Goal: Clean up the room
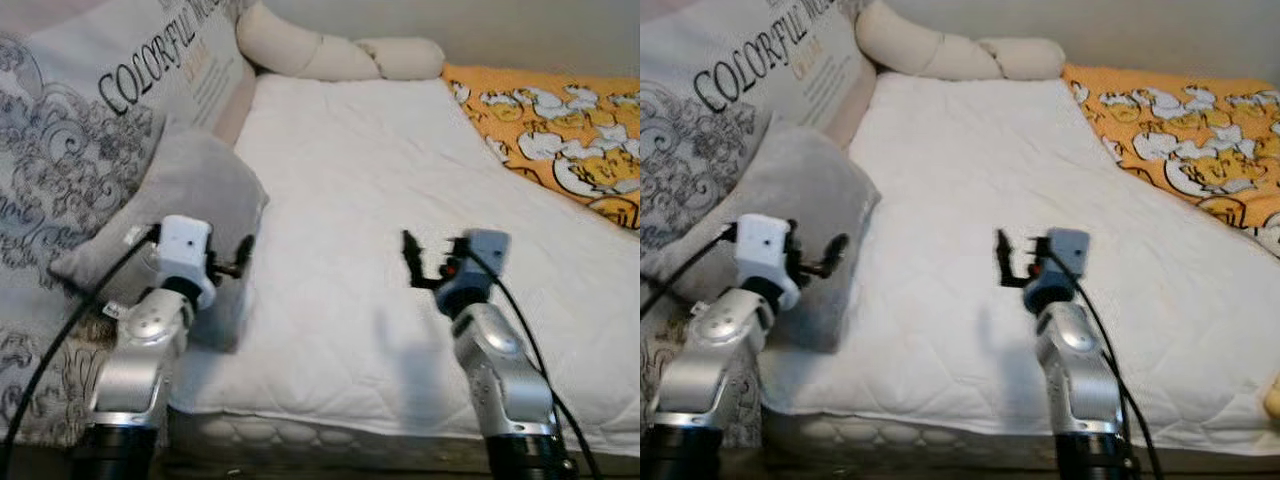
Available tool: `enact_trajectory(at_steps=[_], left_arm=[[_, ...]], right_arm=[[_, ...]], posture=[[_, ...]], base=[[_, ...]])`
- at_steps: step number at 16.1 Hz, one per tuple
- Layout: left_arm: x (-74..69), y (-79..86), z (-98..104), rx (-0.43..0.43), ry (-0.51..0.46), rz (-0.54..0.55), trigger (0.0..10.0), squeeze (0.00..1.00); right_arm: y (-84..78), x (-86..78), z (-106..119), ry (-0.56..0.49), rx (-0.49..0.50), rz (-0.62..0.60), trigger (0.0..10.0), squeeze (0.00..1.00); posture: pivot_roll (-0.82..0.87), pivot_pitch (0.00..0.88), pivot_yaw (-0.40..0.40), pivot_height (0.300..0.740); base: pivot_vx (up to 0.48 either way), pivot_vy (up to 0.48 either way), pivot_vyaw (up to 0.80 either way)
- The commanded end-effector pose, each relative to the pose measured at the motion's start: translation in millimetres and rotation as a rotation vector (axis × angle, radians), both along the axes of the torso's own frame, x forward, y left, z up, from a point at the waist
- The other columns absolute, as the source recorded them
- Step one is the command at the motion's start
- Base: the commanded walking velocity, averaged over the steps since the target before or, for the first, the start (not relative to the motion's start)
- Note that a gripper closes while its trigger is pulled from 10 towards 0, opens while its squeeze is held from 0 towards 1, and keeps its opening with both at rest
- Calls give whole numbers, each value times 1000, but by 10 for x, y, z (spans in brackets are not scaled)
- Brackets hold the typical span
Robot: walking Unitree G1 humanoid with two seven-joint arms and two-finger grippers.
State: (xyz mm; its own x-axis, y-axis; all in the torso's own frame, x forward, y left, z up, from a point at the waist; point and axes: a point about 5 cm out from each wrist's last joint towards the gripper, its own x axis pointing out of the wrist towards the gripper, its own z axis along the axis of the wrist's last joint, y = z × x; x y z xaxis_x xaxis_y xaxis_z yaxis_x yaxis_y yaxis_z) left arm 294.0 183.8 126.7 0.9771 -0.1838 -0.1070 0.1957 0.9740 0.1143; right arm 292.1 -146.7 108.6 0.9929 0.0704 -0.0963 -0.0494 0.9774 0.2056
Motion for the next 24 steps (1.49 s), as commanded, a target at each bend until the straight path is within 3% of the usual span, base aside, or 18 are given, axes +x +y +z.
enact_trajectory(at_steps=[1,9,24], left_arm=[[12,30,-4,13,1,20,10000,820],[6,26,-64,13,18,15,10000,820],[59,58,-112,24,31,40,10000,824]], right_arm=[[31,-4,-49,15,-2,-7,10000,0],[79,31,-66,22,6,-24,10000,0],[7,84,-142,54,-60,-47,10000,0]], posture=[[56,0,-46,740],[30,0,-25,740],[13,0,-20,740]], base=[[0,-307,0],[0,-327,0],[0,-347,0]])
